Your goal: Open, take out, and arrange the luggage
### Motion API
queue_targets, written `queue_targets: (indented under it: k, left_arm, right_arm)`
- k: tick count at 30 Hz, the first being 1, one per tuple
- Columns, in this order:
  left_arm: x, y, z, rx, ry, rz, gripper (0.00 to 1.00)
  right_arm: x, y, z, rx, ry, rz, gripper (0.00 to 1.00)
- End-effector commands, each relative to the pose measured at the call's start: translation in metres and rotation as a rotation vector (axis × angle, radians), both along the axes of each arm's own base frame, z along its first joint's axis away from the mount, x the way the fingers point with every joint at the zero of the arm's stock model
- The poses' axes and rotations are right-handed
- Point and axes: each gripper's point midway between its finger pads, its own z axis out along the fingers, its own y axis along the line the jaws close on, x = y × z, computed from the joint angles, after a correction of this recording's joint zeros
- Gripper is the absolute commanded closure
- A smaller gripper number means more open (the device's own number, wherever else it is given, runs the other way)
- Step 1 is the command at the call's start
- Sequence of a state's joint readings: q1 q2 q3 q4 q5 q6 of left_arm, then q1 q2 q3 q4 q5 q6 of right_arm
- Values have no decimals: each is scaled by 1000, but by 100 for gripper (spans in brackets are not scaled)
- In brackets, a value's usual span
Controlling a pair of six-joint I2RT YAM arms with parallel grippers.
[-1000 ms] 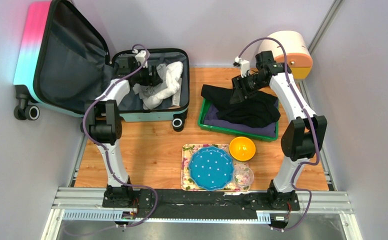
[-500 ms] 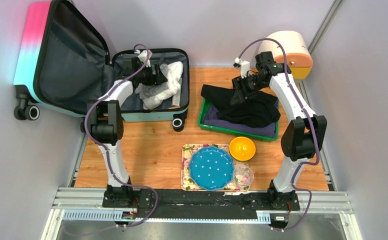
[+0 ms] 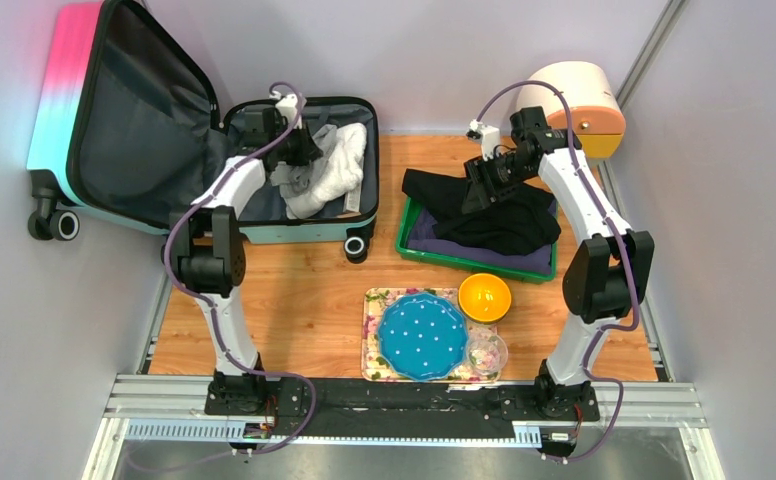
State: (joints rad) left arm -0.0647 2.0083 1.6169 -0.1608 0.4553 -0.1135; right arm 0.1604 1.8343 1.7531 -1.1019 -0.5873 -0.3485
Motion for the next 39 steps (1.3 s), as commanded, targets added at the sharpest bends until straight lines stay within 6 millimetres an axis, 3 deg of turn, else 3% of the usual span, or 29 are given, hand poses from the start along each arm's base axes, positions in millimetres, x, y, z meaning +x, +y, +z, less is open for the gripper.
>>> queue_targets:
  k: [1,4,9,13,15,20,22,23,25,26,29,32,36,37,39]
  left_arm:
    - [-6,1,86,-52,-162,-47,84]
    - [-7,2,111,-50,-226,-79,100]
    - [-26,-30,165,-151,-315,-269,100]
    - [-55,-69,193,-219,-323,-448,100]
    - [-72,-86,203,-242,-333,-529,100]
    - [-124,-146,209,-302,-313,-775,100]
    - [-144,-162,210,-329,-305,-875,100]
    - [-157,-176,211,-342,-301,-932,100]
    - [-174,-188,210,-362,-291,-1006,100]
    - [-180,-193,208,-367,-285,-1028,100]
    - [-205,-211,203,-397,-269,-1145,100]
    - [-233,-222,200,-425,-289,-1282,100]
    - [-249,-232,196,-492,-206,-1351,100]
    - [-255,-236,200,-489,-256,-1403,100]
    - [-266,-239,192,-519,-161,-1422,100]
  right_arm:
    - [1,1,25,13,-88,10,39]
    - [3,0,28,15,-94,9,39]
    - [5,-8,34,24,-108,-17,39]
    - [12,-18,46,72,-146,-60,37]
    - [18,-22,64,120,-216,-67,34]
    - [21,-23,98,194,-408,-16,30]
    - [11,-20,121,215,-523,35,28]
    - [11,-19,122,219,-575,57,27]
    - [-7,-13,142,245,-685,134,24]
    - [-12,-10,137,257,-711,157,23]
    - [-40,-2,150,299,-784,239,21]
    - [-59,1,140,307,-759,269,21]
    - [-76,5,134,320,-733,313,21]
    - [-78,6,132,315,-731,325,21]
    - [-80,11,121,274,-736,361,21]
